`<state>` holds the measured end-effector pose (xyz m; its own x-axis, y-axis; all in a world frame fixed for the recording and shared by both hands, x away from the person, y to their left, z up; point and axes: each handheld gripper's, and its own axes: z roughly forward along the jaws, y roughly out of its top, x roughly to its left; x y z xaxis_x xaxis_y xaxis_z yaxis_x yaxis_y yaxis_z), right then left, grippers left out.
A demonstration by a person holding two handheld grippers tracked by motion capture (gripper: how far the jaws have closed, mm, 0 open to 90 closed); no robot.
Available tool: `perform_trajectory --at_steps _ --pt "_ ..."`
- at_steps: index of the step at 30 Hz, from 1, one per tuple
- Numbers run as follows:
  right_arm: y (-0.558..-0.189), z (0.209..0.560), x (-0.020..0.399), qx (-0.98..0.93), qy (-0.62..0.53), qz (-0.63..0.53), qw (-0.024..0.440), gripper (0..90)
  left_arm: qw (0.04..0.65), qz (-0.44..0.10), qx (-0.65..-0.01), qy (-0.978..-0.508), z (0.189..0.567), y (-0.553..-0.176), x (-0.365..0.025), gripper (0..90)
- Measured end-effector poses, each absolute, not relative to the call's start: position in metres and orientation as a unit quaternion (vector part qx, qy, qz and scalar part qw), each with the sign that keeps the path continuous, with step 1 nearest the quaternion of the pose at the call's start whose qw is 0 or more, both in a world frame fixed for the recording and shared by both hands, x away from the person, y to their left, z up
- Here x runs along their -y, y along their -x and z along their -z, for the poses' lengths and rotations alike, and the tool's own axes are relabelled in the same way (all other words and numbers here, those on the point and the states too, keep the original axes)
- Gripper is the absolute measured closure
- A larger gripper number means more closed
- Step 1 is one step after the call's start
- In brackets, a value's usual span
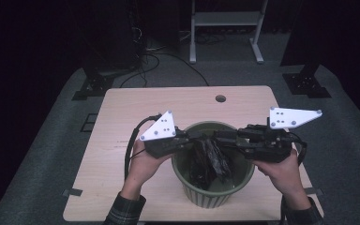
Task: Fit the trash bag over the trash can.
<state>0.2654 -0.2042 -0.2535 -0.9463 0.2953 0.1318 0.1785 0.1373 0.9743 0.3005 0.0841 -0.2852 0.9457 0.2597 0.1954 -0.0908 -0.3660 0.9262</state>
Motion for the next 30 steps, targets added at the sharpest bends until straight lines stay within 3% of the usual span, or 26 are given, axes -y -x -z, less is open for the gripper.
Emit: perform_trajectory --at_steps 6,12,30 --pt "-0.266 0.256 0.199 -0.763 -0.158 -0.625 0.041 69.8 0.562 -0.154 -0.051 -0.811 0.285 -0.301 -0.083 89.8" --pt "-0.264 0.262 0.195 -0.776 -0.149 -0.611 0.049 90.0 0.566 -0.152 -0.052 -0.808 0.284 -0.3 -0.084 89.8" --pt "-0.265 0.273 0.241 -0.774 -0.213 -0.585 0.111 90.0 0.579 -0.171 -0.088 -0.792 0.287 -0.299 -0.123 89.7"
